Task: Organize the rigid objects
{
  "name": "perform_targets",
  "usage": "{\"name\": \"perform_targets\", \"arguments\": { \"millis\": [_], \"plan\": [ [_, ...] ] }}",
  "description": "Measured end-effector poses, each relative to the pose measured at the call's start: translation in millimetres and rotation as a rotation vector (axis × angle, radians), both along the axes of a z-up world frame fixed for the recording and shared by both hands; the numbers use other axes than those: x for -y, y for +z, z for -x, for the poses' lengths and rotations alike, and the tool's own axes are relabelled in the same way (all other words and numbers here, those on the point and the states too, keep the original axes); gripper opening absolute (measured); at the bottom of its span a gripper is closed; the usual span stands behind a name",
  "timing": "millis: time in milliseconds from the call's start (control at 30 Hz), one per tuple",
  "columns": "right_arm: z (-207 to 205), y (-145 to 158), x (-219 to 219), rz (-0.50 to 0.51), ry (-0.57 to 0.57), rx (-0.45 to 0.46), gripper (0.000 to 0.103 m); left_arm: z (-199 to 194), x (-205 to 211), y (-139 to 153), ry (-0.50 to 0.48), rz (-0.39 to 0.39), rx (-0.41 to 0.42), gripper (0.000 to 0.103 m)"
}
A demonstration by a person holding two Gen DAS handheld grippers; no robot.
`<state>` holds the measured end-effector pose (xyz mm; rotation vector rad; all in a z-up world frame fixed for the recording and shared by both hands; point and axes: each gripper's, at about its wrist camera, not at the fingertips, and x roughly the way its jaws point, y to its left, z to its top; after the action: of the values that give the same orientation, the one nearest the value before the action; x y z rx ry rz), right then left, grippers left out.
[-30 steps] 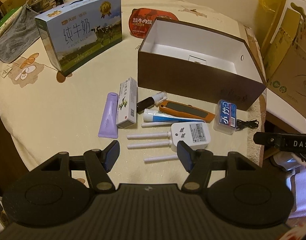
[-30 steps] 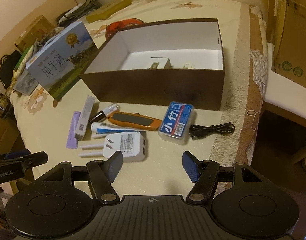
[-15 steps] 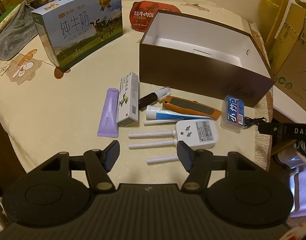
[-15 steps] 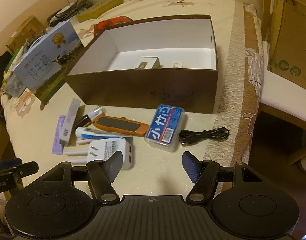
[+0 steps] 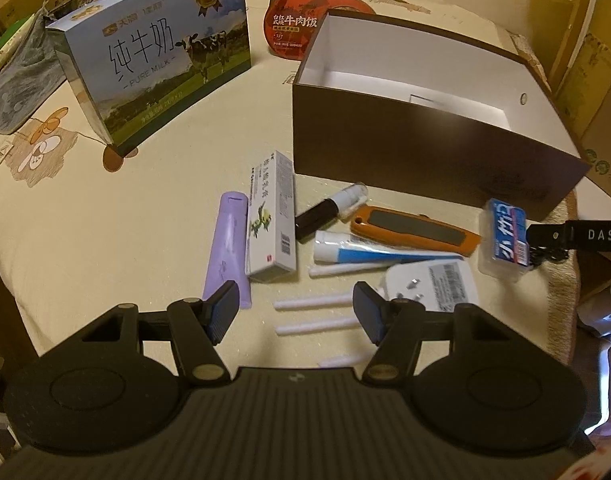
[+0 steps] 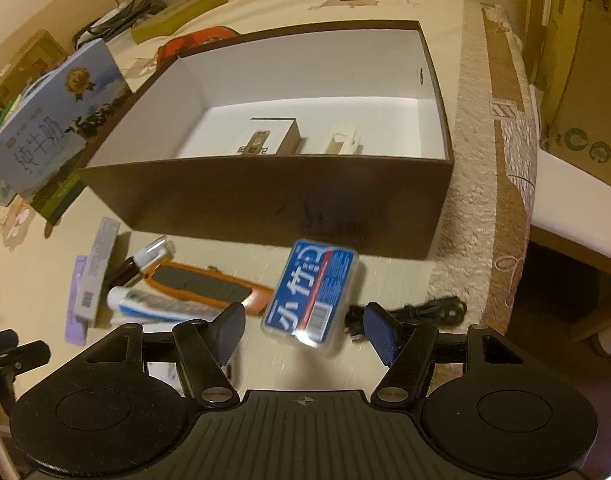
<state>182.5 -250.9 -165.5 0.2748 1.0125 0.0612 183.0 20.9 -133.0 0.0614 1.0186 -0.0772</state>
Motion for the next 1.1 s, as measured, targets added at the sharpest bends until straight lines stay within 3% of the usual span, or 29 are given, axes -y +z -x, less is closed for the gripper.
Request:
{"name": "perform_targets", "arguments": {
  "millis": [400,733,1100],
  "plan": [
    [-41,-39,-9,0.04,-0.042,-0.047,0.063,-39,-10,-27,-0.007,-0.034,0.008,0.059],
    [-51,-59,-13,0.075,-0.062,-0.076,0.063,-69,-6,-49,-0.042,-0.054,-0.008,0.059],
    [-55,-59,-18,0.117,-0.022,-0.07,0.057,-89,1,-73,-0.095,-0.13,-0.06,0.037]
  ]
}}
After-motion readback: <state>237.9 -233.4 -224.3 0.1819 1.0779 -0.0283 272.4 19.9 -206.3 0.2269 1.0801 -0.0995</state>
